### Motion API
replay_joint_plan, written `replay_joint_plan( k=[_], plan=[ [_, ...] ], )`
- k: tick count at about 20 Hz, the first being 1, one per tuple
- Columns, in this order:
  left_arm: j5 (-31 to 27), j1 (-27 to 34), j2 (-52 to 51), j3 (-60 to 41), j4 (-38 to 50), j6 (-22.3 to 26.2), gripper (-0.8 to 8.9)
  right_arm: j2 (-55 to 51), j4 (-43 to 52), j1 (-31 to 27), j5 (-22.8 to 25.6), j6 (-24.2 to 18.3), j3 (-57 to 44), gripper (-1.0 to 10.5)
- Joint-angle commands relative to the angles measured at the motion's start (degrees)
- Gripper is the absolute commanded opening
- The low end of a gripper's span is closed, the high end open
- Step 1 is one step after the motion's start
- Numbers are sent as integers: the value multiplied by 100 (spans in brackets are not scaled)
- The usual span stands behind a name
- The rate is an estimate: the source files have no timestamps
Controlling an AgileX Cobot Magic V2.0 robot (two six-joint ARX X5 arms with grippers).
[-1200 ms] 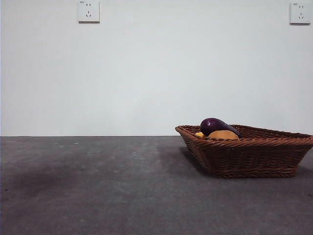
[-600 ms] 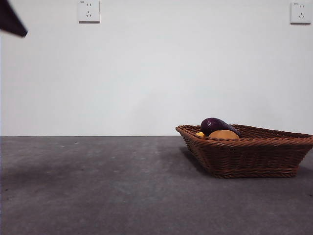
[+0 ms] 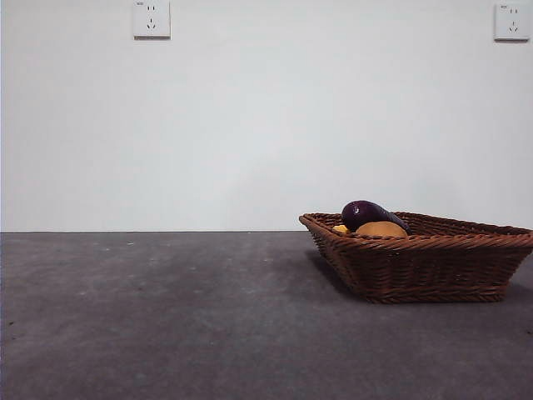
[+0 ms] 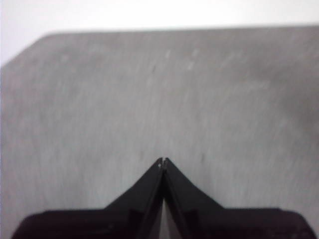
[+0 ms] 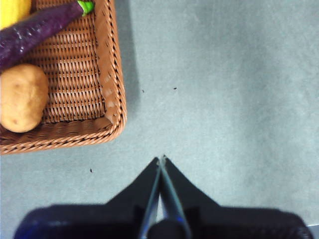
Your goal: Help me put the vegetables on the table into the basket
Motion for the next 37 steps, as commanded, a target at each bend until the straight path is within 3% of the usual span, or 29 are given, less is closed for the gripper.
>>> replay_joint_plan(
  k=[1, 9, 15, 18, 20, 31, 37],
  plan=[
    [4, 28, -114, -212, -310, 33, -3, 48, -131, 4, 20, 35, -22, 1],
    [127, 358, -949, -210, -575, 216, -3, 48, -127, 4, 20, 35, -22, 1],
    [643, 295, -1429, -210, -579, 90, -3, 48, -105, 4, 20, 35, -22, 2],
    [619, 92, -1429, -210, -581, -44, -3, 48, -35, 4, 20, 35, -22, 1],
    [417, 9, -1429, -210, -584, -55, -3, 48, 192, 4, 20, 35, -22, 2],
    [479, 4, -1423, -210, -570, -103, -3, 48, 2166, 4, 20, 35, -22, 1],
    [479, 4, -1233, -210, -570, -103, -3, 48, 2531, 4, 20, 35, -22, 2]
  ],
)
